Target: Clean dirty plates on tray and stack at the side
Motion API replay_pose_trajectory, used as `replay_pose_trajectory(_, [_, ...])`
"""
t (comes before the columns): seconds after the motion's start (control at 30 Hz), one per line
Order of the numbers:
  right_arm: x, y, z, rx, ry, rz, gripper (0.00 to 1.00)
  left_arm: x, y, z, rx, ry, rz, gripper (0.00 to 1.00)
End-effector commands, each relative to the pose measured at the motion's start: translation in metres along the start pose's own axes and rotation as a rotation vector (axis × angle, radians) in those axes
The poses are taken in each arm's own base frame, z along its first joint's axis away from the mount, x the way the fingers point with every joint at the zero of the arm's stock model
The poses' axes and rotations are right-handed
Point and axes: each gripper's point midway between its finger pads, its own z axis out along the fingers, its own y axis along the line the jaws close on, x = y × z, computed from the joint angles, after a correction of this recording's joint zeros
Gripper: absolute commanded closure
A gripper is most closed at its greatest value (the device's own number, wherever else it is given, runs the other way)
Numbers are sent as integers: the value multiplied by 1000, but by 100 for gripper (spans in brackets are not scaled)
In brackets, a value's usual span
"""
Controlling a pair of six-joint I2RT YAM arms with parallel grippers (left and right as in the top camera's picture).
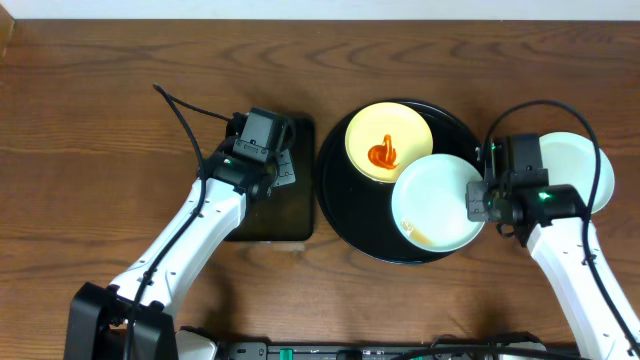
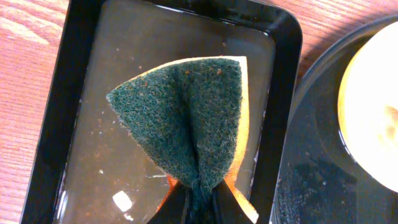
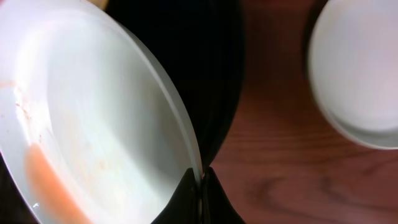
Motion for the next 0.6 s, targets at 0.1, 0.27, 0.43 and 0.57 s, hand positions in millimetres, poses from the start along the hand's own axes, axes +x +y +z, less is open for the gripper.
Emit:
replay_pose_trajectory(0.1, [-45, -6, -31, 34, -120, 4, 99, -1, 4, -1, -17, -7, 10, 92])
replay_pose_trajectory(0.27, [-50, -36, -38, 243, -148, -3, 99, 0, 5, -1, -19, -1, 11, 91])
replay_pose_trajectory(0.43, [-71, -39, -53, 389, -248, -58, 99, 0, 5, -1, -20, -2, 11, 92])
replay_pose_trajectory(0.57, [-91, -20, -65, 415, -336, -166, 99, 0, 5, -1, -20, -2, 11, 92])
